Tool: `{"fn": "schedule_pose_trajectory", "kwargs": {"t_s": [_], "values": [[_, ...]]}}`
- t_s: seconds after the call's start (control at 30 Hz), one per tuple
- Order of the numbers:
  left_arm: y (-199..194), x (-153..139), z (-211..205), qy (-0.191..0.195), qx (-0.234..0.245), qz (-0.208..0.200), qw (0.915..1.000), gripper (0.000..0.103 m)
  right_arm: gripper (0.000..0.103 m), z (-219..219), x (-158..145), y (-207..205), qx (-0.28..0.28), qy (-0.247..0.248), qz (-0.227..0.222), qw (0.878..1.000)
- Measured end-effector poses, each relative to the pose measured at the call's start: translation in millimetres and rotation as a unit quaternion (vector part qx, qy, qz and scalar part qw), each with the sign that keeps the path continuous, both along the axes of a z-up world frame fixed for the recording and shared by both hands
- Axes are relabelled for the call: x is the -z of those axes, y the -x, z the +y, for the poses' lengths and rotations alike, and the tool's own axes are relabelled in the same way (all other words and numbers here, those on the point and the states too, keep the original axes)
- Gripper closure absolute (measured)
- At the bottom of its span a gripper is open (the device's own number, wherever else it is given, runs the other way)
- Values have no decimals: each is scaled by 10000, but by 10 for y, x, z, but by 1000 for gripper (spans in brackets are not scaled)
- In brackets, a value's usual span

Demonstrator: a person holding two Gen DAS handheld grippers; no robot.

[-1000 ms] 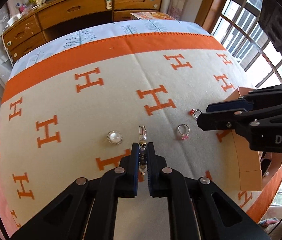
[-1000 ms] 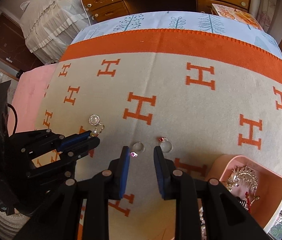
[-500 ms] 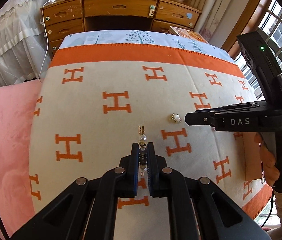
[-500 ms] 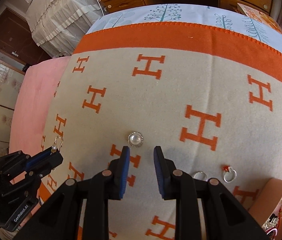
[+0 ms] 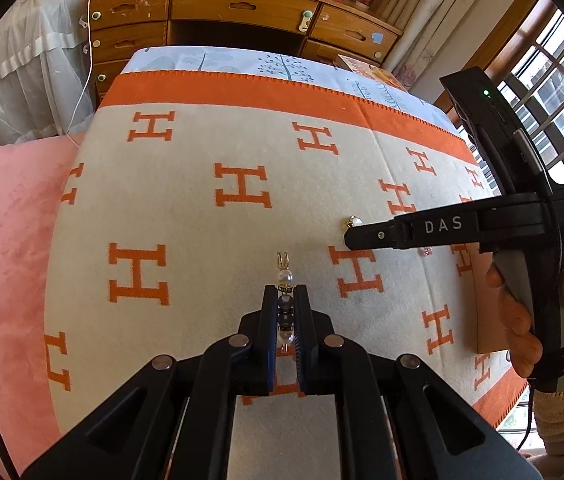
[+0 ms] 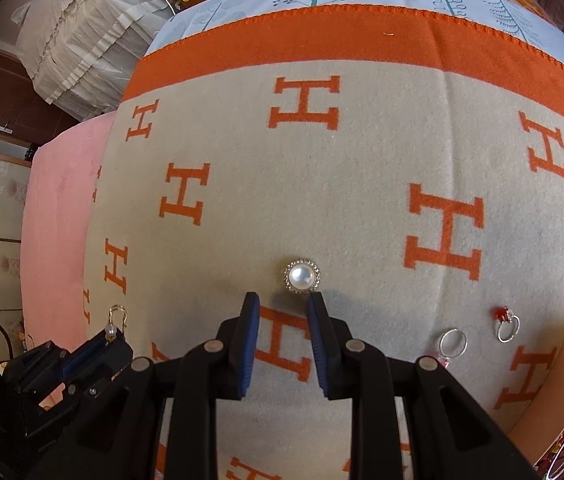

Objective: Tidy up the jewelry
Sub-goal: 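Grasp the pearl stud with the right tool while the left tool holds the pin, then carry the pin and pearl stud into the pink box and open both tools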

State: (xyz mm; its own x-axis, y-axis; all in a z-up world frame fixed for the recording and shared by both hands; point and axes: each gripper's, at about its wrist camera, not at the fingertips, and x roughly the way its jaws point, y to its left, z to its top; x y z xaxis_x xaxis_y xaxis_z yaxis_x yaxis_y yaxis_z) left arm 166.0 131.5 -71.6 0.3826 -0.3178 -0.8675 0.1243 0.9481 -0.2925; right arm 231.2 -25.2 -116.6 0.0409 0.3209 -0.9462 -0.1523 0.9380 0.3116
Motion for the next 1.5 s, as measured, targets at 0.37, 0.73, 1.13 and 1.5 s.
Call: {"fn": "schedule_pose_trajectory", "kwargs": {"t_s": [0.37, 0.73, 1.13, 1.5], "values": [[63, 6, 111, 187, 46, -18, 9998, 98, 78, 177, -29, -59, -3, 554, -381, 9977], [105, -33, 63, 255, 146, -73, 9995, 98, 84, 408, -31, 37, -406, 1215, -1028, 9864], [350, -427, -497, 163, 721, -392, 9965, 98, 84, -479, -570, 822, -323, 102, -1313, 9908], [602, -868, -1825, 586, 1811, -854, 9780, 98, 84, -1995, -1143, 1741, 579, 22, -2143, 9750]]}}
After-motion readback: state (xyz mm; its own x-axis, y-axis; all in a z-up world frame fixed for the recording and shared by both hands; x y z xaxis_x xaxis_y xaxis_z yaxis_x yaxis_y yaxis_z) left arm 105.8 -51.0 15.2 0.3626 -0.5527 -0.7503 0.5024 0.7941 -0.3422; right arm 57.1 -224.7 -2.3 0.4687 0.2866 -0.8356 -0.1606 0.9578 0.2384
